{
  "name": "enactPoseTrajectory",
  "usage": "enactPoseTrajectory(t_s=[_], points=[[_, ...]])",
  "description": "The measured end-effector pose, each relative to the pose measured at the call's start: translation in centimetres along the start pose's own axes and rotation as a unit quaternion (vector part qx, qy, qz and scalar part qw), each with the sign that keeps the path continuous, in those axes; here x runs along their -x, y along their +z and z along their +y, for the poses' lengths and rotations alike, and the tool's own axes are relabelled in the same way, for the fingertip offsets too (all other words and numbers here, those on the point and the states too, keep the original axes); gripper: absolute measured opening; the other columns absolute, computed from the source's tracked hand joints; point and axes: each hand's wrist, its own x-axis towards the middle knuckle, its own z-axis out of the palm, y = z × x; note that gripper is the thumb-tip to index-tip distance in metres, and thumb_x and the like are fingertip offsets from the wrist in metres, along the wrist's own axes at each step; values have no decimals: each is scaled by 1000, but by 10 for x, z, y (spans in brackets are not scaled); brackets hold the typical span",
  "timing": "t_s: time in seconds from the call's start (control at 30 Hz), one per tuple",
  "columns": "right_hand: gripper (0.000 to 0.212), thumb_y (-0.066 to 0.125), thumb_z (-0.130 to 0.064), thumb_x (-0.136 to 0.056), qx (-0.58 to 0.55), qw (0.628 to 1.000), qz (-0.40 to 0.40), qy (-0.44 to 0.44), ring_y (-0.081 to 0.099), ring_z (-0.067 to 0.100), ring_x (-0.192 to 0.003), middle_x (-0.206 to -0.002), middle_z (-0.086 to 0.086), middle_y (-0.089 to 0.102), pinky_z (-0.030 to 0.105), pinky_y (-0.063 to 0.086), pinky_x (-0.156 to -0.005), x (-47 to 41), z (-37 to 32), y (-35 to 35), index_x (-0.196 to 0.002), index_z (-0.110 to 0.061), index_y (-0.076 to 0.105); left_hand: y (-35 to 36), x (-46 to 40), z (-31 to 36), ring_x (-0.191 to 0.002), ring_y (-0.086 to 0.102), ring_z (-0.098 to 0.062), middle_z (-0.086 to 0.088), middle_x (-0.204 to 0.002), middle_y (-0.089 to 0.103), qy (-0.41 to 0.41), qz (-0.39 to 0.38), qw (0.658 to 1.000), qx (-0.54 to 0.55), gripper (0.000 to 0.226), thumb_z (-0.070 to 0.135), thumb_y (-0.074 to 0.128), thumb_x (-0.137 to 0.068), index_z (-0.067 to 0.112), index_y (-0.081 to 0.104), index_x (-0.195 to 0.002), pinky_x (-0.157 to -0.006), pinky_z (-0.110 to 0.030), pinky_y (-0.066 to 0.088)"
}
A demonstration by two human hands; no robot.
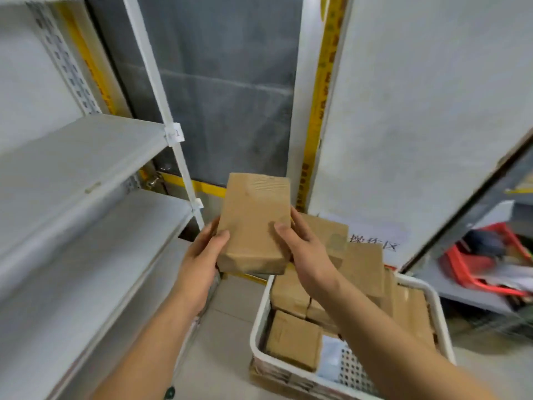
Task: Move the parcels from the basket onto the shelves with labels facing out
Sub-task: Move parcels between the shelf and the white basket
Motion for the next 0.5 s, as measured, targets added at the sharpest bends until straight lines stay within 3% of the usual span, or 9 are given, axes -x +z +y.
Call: enactPoseTrajectory(t_s=[0.1,0.17,0.27,0.37,0.5], points=[[71,77,-49,-92,6,1000,28,-4,67,13,-126,-141,-13,66,42,52,-112,-2,12,-64,-156,-43,46,59,-6,-24,-97,70,3,30,-93,76,-25,-26,999,-22,24,23,64,-103,46,69,-107,-107,-44,51],[65,73,-39,-98,-5,998,59,-4,65,15,-129,-142,-10,67,43,49,-115,-1,21,-100,-157,-40,45,91,-12,-39,-98,70,6,30,-100,76,-39,-74,995,-47,26,22,60,-105,45,67,-113,-107,-41,50],[60,68,-33,-102,-3,993,118,-2,65,10,-127,-140,-14,68,33,51,-110,7,29,-150,-157,-41,45,136,-21,-64,-104,68,9,29,-109,75,-58,-152,983,-82,30,22,56,-106,45,62,-124,-102,-34,53],[56,67,-41,-101,13,986,169,-1,60,12,-134,-147,-14,61,41,47,-114,18,39,-192,-153,-47,48,177,-26,-88,-112,66,6,30,-115,73,-80,-224,966,-102,29,28,57,-106,52,64,-121,-98,-31,51],[42,60,-25,-106,7,970,242,-1,63,18,-132,-141,-8,68,44,47,-115,27,51,-232,-146,-41,58,221,-35,-121,-111,65,9,33,-115,71,-117,-296,941,-111,27,32,57,-107,55,62,-119,-96,-28,48]])
